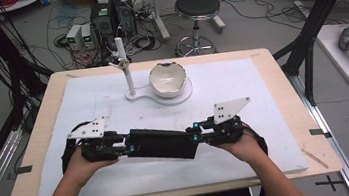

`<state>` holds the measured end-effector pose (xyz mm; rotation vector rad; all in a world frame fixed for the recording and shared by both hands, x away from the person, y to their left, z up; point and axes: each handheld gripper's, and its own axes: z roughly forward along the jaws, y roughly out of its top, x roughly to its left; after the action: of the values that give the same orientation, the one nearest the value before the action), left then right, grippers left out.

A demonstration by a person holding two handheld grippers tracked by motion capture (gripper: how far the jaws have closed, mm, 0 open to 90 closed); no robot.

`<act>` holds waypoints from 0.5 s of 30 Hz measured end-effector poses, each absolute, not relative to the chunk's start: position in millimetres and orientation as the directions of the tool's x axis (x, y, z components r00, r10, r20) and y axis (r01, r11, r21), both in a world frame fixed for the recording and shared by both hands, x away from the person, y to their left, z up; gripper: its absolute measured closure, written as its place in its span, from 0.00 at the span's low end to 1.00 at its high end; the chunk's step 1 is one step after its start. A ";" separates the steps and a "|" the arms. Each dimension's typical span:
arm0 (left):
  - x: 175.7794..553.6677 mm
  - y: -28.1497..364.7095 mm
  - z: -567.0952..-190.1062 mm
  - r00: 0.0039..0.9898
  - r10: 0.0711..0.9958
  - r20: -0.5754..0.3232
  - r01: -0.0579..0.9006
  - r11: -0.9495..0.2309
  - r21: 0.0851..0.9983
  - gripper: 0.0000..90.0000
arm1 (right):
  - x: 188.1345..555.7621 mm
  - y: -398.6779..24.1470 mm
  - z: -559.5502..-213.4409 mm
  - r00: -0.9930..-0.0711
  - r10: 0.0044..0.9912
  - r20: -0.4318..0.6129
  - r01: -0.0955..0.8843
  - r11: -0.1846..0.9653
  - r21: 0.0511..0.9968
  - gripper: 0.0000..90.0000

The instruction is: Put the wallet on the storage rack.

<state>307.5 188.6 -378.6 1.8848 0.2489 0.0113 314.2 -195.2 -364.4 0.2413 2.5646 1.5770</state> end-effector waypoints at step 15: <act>316.7 200.3 -336.7 0.951 0.305 -0.043 0.162 -0.377 0.912 0.85 | 315.6 -245.3 -372.4 -0.852 0.523 0.029 0.225 0.316 0.922 0.37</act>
<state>316.7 200.3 -336.7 1.9660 0.3353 0.1573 315.6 -245.3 -372.4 0.6771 2.3098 1.5496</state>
